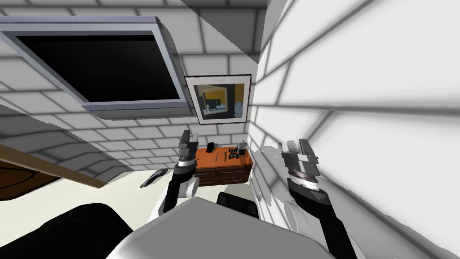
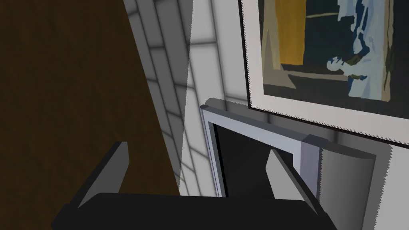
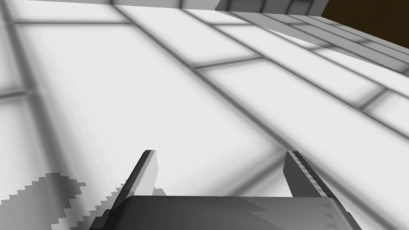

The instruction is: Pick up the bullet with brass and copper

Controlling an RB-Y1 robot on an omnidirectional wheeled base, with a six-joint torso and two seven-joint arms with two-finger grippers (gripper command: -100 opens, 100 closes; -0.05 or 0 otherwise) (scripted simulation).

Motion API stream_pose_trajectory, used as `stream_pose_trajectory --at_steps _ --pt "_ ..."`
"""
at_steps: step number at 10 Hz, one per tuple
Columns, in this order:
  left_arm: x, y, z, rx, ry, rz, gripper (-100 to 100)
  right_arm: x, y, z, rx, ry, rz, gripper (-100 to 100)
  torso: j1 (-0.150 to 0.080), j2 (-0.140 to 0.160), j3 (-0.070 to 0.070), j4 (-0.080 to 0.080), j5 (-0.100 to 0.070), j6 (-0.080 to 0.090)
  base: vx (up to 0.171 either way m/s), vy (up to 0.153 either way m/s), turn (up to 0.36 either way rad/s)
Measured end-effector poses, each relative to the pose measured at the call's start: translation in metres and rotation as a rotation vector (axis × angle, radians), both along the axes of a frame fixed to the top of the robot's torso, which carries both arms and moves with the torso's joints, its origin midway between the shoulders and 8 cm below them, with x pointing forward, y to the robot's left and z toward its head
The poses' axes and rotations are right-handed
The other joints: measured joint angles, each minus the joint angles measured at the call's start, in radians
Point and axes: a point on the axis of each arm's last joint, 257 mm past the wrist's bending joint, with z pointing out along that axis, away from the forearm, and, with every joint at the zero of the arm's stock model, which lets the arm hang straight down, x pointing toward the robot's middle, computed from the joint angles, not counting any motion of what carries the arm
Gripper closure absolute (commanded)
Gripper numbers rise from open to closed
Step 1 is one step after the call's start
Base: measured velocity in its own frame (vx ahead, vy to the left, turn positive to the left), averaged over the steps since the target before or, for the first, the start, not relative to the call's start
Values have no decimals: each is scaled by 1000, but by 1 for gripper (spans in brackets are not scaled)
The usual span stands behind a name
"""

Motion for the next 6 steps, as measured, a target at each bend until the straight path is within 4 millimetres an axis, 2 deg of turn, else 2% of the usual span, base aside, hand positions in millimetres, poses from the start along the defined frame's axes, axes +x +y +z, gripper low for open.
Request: stream_pose_trajectory --at_steps 3,6 --pt "20 -6 -18 -3 59 -49 -100 0 0 0 0 0 0 0 6 1 1 0 1 0 -23 75 -173" --pt "45 -14 -52 -20 157 -110 -100 0 0 0 0 0 0 0 6 1 0 0 1 0 -15 76 -253"
